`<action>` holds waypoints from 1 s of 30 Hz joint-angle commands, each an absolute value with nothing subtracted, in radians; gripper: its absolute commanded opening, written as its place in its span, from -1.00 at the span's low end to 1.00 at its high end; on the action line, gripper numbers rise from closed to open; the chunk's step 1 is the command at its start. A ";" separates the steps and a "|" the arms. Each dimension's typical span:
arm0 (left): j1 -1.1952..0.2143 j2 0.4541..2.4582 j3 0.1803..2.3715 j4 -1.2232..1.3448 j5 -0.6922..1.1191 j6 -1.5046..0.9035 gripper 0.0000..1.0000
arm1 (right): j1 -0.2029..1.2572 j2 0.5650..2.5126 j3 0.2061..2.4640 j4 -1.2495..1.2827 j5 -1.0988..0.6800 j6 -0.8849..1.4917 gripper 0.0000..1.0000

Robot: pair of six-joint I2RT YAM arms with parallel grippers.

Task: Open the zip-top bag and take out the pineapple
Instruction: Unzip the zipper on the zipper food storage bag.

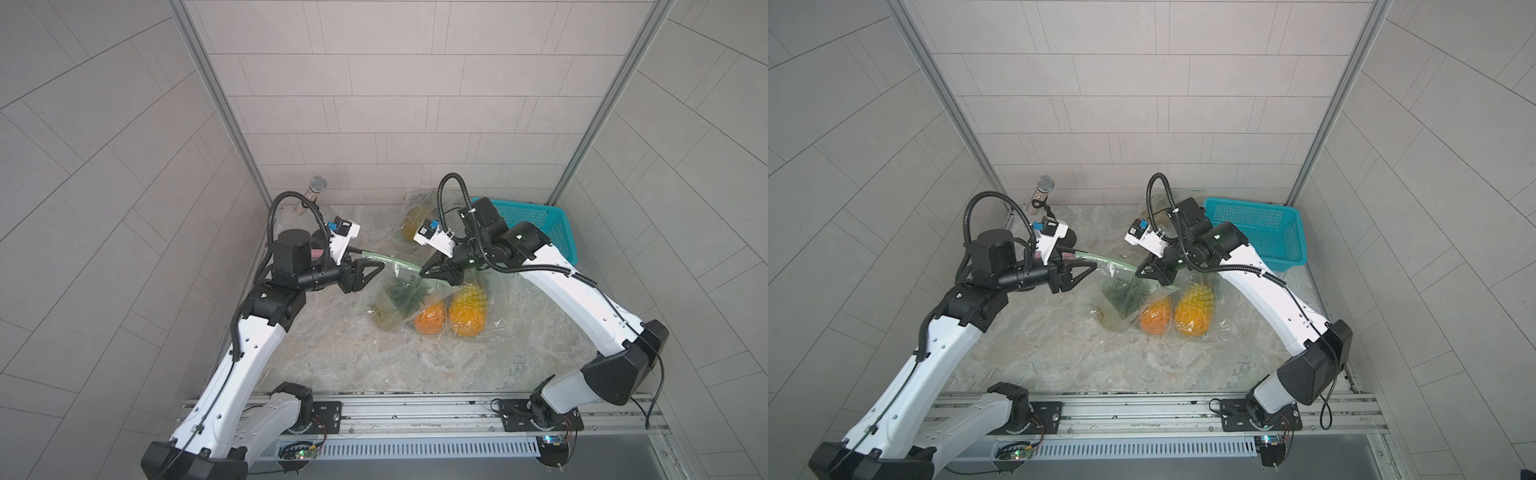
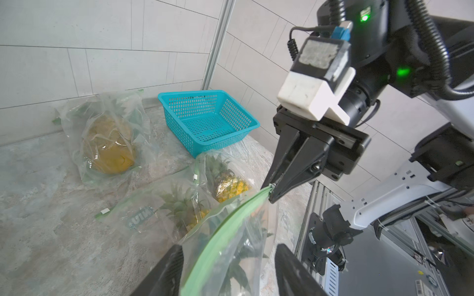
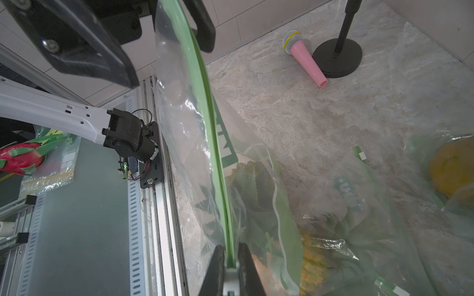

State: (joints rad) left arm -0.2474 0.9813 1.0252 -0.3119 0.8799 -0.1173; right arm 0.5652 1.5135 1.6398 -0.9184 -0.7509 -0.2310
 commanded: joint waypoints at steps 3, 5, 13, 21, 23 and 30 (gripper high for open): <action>-0.265 0.969 0.986 -0.188 0.807 -0.156 -0.61 | 0.577 1.509 1.667 -0.888 -0.758 -0.220 -1.00; -0.268 0.969 0.977 -0.175 0.797 -0.157 -1.00 | 0.579 1.507 1.665 -0.884 -0.758 -0.217 -1.00; -0.273 0.904 0.922 -0.124 0.631 -0.172 -1.00 | 0.582 1.497 1.665 -0.916 -0.686 -0.230 -0.96; -0.273 0.855 0.939 -0.238 0.457 -0.073 -1.00 | 0.546 1.483 1.671 -1.004 -0.606 -0.260 -0.91; -0.273 0.851 0.946 -0.259 0.436 -0.059 -1.00 | 0.533 1.478 1.668 -1.014 -0.606 -0.262 -0.91; -0.272 0.820 0.945 -0.272 0.392 -0.035 -1.00 | 0.480 1.461 1.649 -1.054 -0.617 -0.281 -0.91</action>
State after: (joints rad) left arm -0.3187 0.8661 0.9257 -0.2539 0.6102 -0.0715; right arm 0.5598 1.5143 1.6493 -0.8883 -0.7101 -0.2565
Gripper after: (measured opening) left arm 0.051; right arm 0.099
